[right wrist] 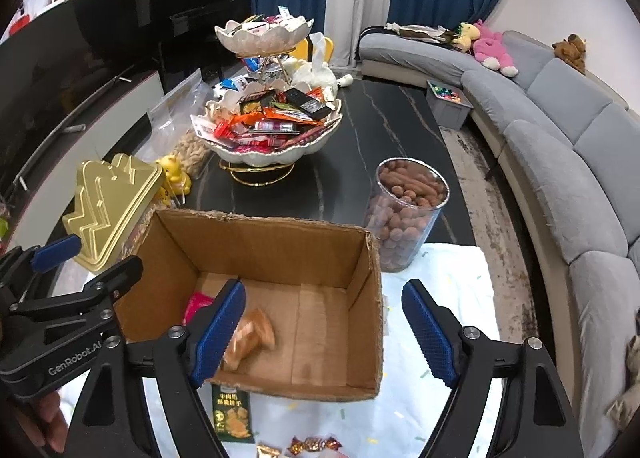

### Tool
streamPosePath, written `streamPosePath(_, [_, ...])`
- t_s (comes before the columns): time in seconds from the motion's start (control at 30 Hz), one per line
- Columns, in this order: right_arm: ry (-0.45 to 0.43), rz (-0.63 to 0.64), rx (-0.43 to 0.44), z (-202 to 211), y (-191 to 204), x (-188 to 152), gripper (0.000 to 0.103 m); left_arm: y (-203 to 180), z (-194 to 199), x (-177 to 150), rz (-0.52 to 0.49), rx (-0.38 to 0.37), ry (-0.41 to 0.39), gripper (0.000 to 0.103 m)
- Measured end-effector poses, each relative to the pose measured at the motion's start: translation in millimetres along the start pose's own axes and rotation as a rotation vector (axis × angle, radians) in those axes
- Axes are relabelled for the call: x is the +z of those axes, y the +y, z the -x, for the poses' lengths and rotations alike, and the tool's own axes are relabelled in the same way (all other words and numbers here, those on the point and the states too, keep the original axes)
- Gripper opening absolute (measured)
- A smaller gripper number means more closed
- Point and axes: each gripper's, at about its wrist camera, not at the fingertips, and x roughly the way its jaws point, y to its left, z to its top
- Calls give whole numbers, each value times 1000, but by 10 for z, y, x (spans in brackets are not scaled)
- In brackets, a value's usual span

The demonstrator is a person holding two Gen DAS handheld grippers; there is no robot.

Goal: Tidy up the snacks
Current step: 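Open both tools to drop the bags into the box, then withdraw both tools from the box back toward the remaining snacks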

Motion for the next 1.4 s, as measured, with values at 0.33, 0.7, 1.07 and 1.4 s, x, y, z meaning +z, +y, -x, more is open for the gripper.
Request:
streamPosePath(0.33, [-29, -12, -8, 276, -57, -62, 81, -25, 297, -64, 5, -5, -29, 80])
streamPosePath(0.7, [-54, -31, -17, 562, -155, -239, 81, -110, 623, -200, -11, -10, -65, 81])
streamPosePath(1.07, [-74, -42, -40, 802, -230, -482, 81, -210, 825, -427, -24, -14, -79, 81])
streamPosePath(1.4, [-70, -43, -43, 897, -214, -760, 81, -201, 908, -703, -20, -7, -77, 81])
